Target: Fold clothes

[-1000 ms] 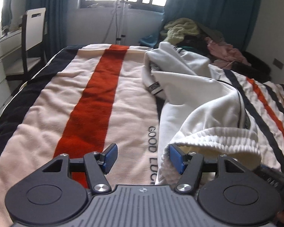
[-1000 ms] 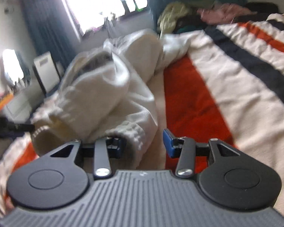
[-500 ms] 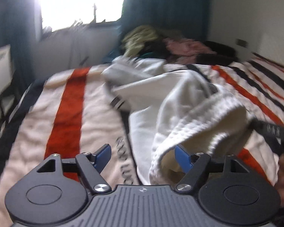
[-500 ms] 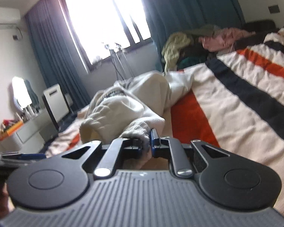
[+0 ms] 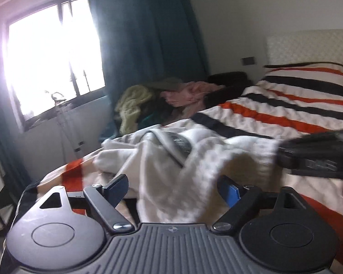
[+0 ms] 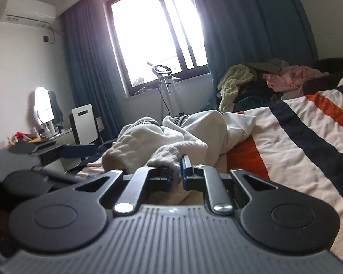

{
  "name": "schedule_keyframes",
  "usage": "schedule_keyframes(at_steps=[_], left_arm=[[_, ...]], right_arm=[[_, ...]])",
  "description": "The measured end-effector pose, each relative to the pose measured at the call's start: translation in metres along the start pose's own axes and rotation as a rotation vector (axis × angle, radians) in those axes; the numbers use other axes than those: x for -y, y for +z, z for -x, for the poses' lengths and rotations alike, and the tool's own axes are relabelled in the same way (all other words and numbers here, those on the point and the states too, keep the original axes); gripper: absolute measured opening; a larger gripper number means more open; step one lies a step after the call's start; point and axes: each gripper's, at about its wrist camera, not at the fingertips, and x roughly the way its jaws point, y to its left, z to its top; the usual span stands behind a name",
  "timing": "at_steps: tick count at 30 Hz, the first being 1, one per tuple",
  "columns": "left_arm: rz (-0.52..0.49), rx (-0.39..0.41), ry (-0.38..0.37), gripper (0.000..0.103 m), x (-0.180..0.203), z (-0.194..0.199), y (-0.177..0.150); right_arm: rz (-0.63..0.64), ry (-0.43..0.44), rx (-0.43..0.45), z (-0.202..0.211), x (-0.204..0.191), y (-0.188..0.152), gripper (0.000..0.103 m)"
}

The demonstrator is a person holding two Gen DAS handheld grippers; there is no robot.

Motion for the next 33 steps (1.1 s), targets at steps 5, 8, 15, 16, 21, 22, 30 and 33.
schedule_keyframes(at_steps=[5, 8, 15, 16, 21, 22, 30, 33], left_arm=[[0.113, 0.033, 0.183, 0.088, -0.025, -0.002, 0.003], [0.229, 0.008, 0.302, 0.088, -0.055, -0.003, 0.002], [0.446, -0.198, 0.456, 0.09, -0.116, -0.004, -0.021], [0.466, -0.236, 0.469, 0.092, -0.123, -0.004, -0.025], [0.535, -0.371, 0.49, 0.092, -0.15, 0.009, -0.046], [0.551, -0.387, 0.486, 0.092, -0.153, 0.013, -0.05], [0.821, -0.512, 0.199, 0.09, -0.177, 0.055, -0.077], [0.938, -0.536, 0.076, 0.09, -0.189, 0.07, -0.089]], right_arm=[[-0.012, -0.056, -0.016, -0.002, 0.006, -0.003, 0.012], [-0.037, -0.107, -0.045, -0.001, 0.016, -0.006, 0.012], [-0.017, -0.133, -0.2, -0.001, 0.019, -0.018, 0.013], [-0.008, -0.124, -0.225, 0.0, 0.017, -0.02, 0.014], [0.022, -0.064, -0.323, 0.004, 0.008, -0.028, 0.018], [0.013, -0.048, -0.338, 0.005, 0.008, -0.028, 0.018], [-0.236, 0.102, -0.368, 0.017, 0.035, -0.019, 0.018], [-0.329, 0.147, -0.341, 0.019, 0.046, -0.014, 0.018]])
